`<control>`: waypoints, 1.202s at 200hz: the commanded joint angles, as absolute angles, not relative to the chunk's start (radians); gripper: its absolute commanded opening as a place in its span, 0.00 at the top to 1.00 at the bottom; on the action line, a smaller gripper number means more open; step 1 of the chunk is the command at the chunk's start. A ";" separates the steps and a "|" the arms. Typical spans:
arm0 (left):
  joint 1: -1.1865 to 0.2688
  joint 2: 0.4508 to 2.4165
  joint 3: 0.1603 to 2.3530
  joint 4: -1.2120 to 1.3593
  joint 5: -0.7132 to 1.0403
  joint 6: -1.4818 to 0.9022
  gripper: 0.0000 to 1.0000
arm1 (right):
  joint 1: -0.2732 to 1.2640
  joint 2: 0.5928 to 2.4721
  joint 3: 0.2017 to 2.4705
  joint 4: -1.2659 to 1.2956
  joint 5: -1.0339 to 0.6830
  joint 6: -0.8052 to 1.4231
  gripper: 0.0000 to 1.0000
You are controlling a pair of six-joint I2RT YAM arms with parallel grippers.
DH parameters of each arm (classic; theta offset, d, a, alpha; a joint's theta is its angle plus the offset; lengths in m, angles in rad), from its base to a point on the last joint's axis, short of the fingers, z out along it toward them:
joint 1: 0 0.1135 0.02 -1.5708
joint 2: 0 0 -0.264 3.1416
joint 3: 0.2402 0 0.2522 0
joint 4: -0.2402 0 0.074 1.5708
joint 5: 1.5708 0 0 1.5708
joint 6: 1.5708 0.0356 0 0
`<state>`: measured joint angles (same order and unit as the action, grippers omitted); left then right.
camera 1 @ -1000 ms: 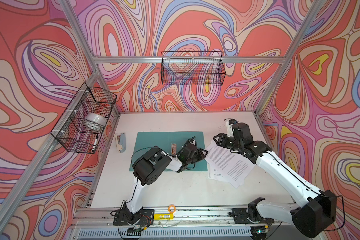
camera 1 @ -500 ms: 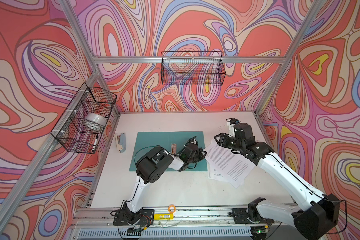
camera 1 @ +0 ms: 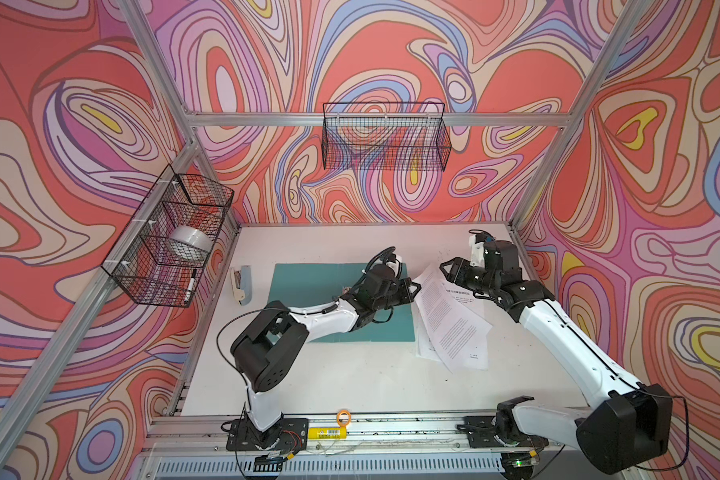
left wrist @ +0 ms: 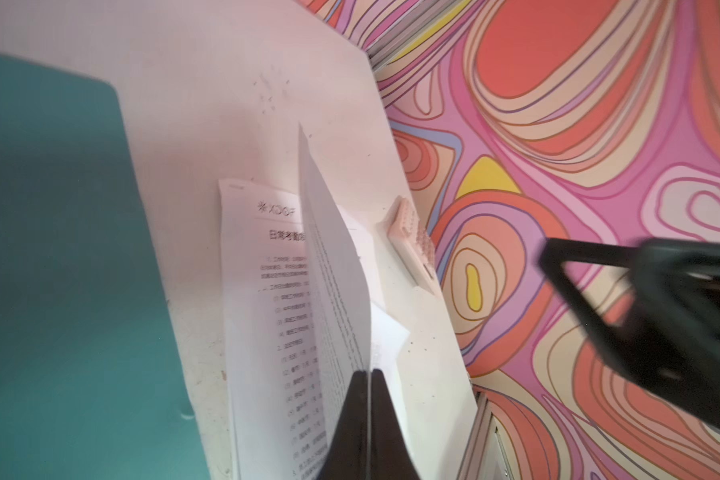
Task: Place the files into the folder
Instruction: 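Lift the papers with the right gripper and carry them over the teal folder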
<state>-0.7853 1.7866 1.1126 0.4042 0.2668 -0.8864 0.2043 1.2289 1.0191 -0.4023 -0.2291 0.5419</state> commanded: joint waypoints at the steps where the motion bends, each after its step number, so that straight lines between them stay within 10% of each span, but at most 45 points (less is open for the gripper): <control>1: -0.766 1.671 1.158 0.139 0.269 -0.699 1.00 | 0.156 1.227 0.937 -0.234 -0.357 0.542 0.45; 80: -0.604 1.448 1.324 -0.436 0.391 -0.353 1.00 | 0.131 1.324 0.870 -0.010 -0.687 0.365 0.40; 240: -0.497 1.434 1.311 -0.486 0.384 -0.252 1.00 | 0.262 1.662 0.577 0.550 -0.805 0.515 0.31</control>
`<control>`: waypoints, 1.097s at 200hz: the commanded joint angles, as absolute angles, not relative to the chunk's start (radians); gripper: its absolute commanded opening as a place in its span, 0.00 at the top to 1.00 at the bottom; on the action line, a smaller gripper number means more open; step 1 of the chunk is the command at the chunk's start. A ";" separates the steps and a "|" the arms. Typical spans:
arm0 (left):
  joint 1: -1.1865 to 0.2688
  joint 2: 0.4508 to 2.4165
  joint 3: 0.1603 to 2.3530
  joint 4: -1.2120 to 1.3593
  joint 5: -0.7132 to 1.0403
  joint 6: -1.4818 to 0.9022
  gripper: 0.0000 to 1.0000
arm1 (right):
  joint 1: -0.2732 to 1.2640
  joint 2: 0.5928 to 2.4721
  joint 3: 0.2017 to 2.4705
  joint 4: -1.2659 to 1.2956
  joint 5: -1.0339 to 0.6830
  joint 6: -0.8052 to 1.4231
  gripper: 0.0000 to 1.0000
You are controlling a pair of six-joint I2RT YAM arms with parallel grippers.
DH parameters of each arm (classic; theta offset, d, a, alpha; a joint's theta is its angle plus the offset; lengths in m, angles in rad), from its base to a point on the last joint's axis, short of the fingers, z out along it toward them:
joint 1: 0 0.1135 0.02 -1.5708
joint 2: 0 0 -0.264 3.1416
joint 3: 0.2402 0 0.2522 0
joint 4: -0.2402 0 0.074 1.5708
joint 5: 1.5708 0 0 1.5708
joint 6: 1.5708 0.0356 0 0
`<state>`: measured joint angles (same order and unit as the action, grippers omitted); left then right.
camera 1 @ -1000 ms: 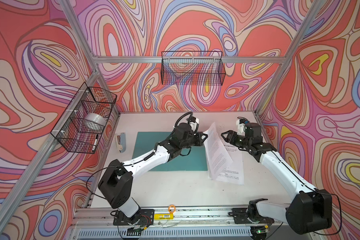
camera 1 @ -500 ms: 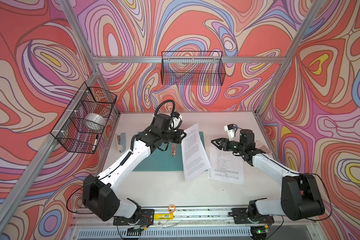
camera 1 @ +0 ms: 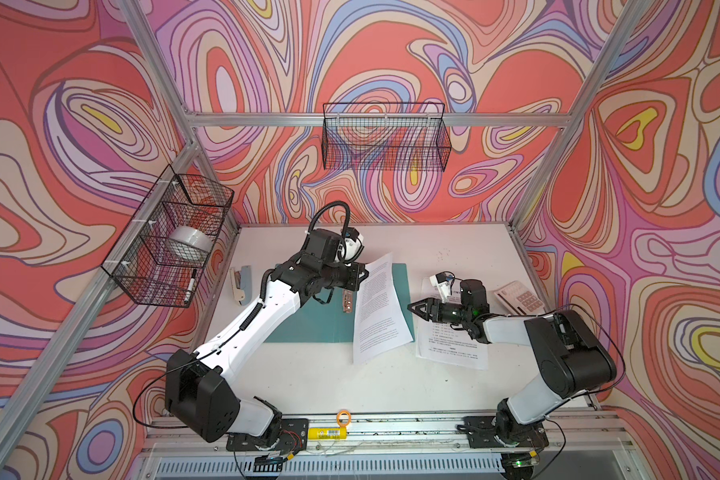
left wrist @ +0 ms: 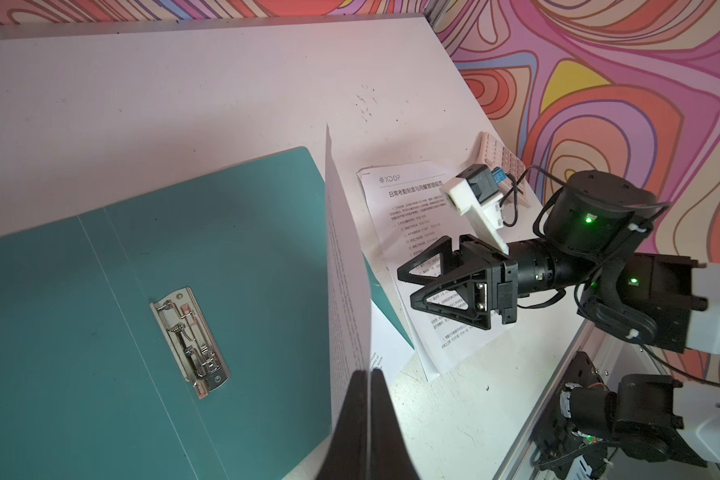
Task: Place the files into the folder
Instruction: 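Lift the papers with the right gripper and carry them over the teal folder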
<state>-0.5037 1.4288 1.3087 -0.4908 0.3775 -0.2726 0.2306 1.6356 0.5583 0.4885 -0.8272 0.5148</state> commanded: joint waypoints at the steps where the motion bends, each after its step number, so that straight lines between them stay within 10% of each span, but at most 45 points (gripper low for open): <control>1: -0.498 1.434 1.311 -0.486 0.384 -0.252 1.00 | 0.263 1.662 0.578 0.552 -0.804 0.514 0.31; 155: -0.484 1.434 1.293 -0.446 0.459 -0.262 1.00 | 0.309 1.918 0.591 1.029 -0.927 0.736 0.35; 219: -0.456 1.444 1.283 -0.433 0.489 -0.274 1.00 | 0.318 2.053 0.623 1.359 -1.038 0.969 0.50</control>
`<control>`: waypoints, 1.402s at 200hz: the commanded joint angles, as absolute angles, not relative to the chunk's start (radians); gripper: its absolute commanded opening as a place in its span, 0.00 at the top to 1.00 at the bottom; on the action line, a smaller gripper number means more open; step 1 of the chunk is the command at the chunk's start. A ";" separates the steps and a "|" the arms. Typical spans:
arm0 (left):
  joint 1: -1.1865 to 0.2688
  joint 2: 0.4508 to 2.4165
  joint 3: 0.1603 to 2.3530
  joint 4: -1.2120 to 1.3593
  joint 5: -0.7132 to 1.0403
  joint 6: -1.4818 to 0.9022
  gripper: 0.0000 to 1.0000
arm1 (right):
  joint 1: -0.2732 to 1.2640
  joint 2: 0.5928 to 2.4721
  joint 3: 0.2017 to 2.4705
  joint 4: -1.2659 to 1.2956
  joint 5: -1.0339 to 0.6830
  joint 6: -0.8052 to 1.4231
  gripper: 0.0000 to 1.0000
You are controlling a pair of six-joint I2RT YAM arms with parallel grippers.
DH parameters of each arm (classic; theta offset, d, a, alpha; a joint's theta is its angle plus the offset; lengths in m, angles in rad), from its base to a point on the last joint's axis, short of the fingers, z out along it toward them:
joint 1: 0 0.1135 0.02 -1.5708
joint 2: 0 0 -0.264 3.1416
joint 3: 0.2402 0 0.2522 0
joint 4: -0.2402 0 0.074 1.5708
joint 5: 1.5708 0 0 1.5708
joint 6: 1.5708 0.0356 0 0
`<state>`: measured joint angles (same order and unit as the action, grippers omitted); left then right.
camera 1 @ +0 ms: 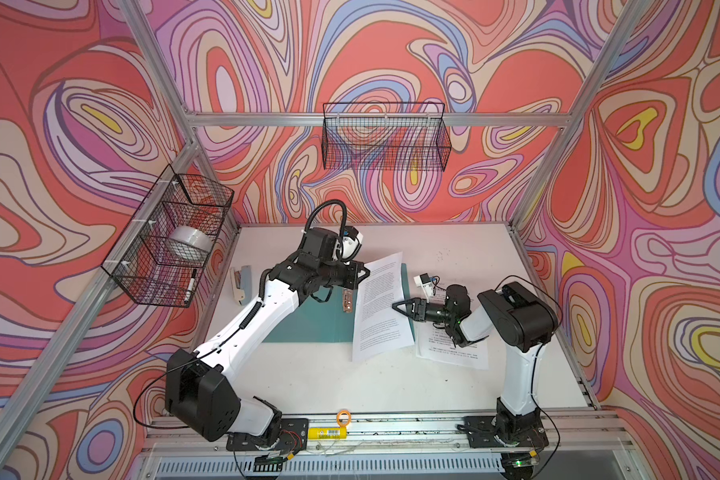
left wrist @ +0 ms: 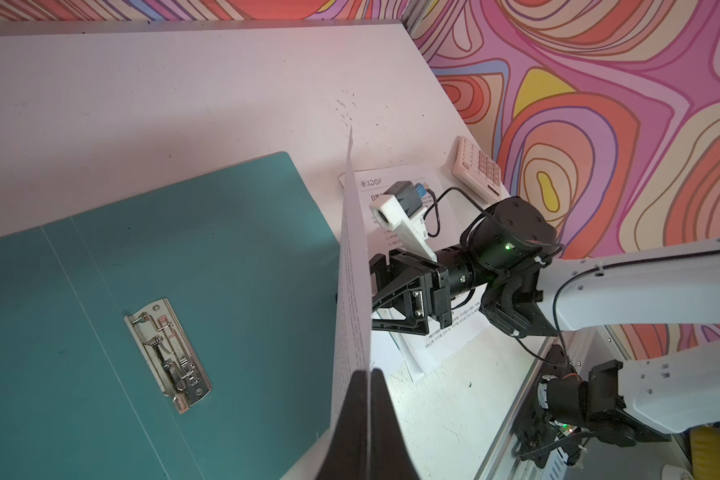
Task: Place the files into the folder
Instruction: 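Lift the papers with the right gripper and carry them over the teal folder, then lay the papers onto the folder with the right gripper while the left gripper withdraws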
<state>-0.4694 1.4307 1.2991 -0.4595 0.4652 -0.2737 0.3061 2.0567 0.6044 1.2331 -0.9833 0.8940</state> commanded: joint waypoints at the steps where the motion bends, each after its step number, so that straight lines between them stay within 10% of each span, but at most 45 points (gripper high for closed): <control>1: -0.456 1.445 1.283 -0.433 0.490 -0.274 1.00 | 0.319 2.051 0.623 1.355 -1.038 0.967 0.51; 23: -0.450 1.455 1.278 -0.423 0.494 -0.279 1.00 | 0.334 2.011 0.642 1.254 -1.043 0.919 0.70; 32: -0.448 1.462 1.278 -0.423 0.497 -0.282 1.00 | 0.337 2.000 0.651 1.223 -1.048 0.914 1.00; 67: -0.429 1.454 1.260 -0.421 0.472 -0.301 0.99 | 0.342 1.949 0.659 1.137 -1.018 0.913 1.00; 97: -0.362 1.380 1.190 -0.409 0.361 -0.364 0.00 | 0.391 1.900 0.734 0.906 -0.929 0.850 1.00; 158: -0.265 1.147 1.011 -0.384 0.060 -0.485 0.00 | 0.523 2.039 1.012 0.655 -0.687 0.903 1.00; 280: -0.253 0.939 0.790 -0.367 0.031 -0.579 0.00 | 0.581 2.057 1.152 0.518 -0.326 0.894 1.00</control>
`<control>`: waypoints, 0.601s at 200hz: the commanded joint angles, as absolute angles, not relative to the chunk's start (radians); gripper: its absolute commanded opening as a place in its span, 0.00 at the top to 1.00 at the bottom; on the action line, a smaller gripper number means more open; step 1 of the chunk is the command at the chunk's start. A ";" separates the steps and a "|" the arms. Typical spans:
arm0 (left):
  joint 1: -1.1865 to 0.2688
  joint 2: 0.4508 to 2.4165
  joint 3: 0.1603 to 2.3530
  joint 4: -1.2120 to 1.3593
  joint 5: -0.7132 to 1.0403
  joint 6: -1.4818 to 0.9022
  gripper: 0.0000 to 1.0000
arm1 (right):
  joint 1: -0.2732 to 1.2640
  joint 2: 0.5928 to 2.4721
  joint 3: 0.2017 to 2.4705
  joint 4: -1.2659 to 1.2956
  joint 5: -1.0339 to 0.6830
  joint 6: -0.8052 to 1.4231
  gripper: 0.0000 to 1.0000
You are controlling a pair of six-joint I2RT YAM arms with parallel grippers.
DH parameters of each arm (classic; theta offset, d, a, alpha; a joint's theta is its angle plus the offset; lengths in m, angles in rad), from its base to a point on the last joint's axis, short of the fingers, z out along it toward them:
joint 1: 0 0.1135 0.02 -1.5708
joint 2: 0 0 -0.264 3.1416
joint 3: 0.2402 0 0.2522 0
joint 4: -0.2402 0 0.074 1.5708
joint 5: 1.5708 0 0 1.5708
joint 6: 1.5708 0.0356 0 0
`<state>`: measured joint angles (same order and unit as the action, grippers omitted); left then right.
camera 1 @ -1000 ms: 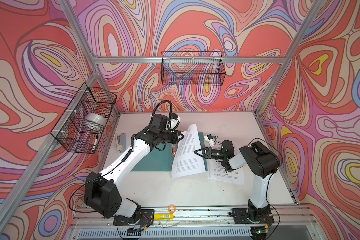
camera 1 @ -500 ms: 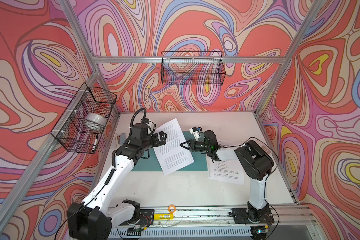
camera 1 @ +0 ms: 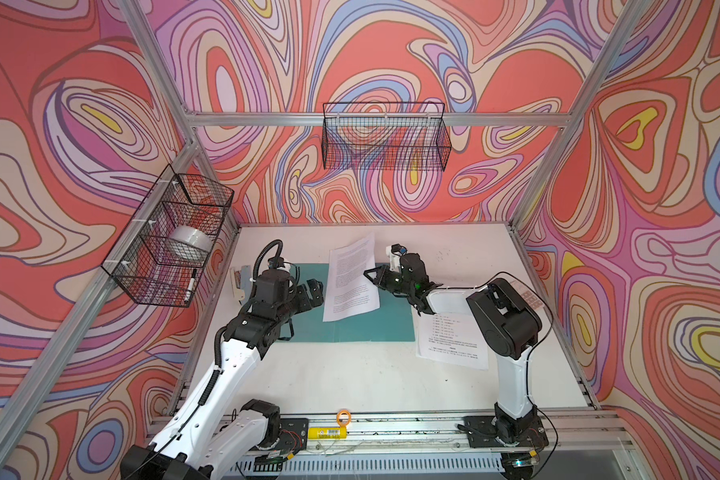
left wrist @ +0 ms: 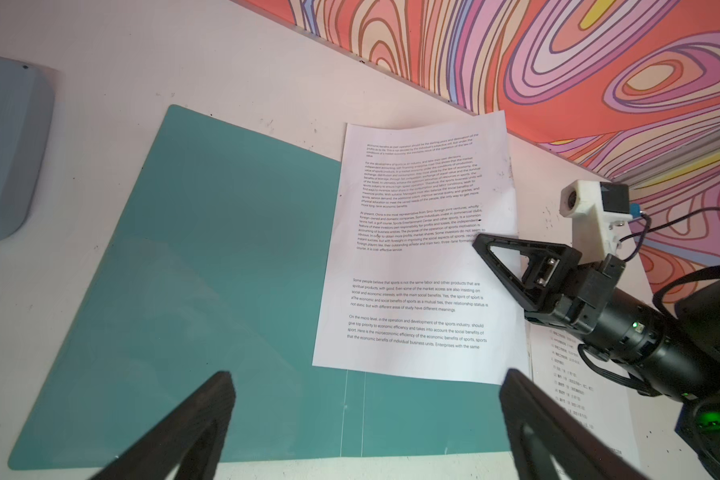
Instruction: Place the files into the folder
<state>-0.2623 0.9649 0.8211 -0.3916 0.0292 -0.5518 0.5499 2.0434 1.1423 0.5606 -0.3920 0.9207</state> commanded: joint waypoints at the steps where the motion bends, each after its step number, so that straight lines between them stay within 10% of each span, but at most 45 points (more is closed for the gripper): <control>1: -0.252 0.939 0.788 -0.365 0.032 -0.579 0.00 | 0.582 2.057 1.152 0.517 -0.324 0.894 1.00; 120: -0.244 0.851 0.680 -0.338 0.075 -0.638 0.02 | 0.673 1.961 1.047 0.461 -0.043 0.885 1.00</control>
